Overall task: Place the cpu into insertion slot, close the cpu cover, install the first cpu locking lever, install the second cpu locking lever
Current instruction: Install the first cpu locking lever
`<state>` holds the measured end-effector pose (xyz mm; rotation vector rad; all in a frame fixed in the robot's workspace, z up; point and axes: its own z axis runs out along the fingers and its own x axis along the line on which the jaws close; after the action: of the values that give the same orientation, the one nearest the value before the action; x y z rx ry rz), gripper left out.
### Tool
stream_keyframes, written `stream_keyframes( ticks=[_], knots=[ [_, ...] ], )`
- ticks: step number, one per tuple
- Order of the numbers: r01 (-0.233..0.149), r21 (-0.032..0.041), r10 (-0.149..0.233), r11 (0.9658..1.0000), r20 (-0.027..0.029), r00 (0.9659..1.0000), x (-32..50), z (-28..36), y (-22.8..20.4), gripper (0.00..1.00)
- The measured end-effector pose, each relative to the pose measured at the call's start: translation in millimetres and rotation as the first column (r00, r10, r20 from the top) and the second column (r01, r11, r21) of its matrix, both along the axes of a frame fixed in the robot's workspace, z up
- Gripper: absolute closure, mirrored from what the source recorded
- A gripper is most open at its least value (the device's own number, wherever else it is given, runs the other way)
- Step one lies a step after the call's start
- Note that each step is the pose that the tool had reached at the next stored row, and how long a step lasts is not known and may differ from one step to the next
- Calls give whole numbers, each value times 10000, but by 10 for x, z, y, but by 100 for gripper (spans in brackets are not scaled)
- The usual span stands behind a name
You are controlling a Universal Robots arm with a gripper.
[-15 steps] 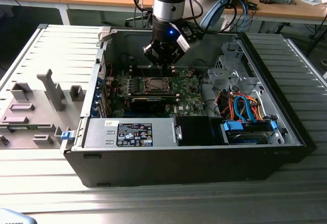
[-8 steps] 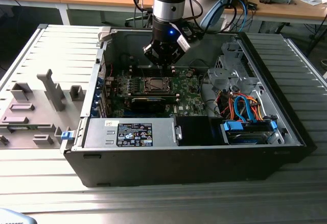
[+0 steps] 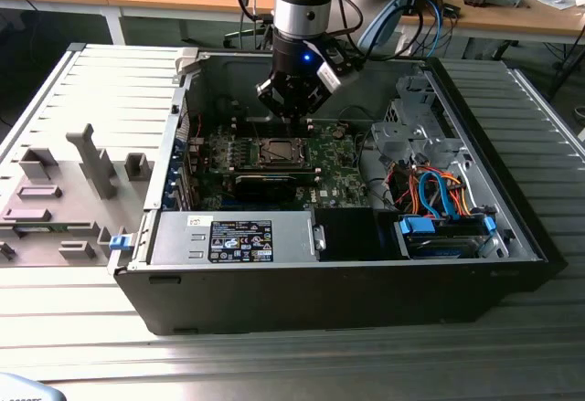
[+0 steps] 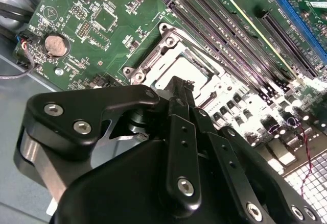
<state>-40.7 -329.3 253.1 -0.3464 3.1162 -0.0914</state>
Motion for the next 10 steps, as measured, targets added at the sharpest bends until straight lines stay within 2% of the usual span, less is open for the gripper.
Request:
stream_keyframes(
  ticks=[7,10],
  knots=[
    [-96,2,96,10000,1,10000,0,0,0,89],
    [-23,8,23,10000,-1,10000,-1,-3,0,89]
  ],
)
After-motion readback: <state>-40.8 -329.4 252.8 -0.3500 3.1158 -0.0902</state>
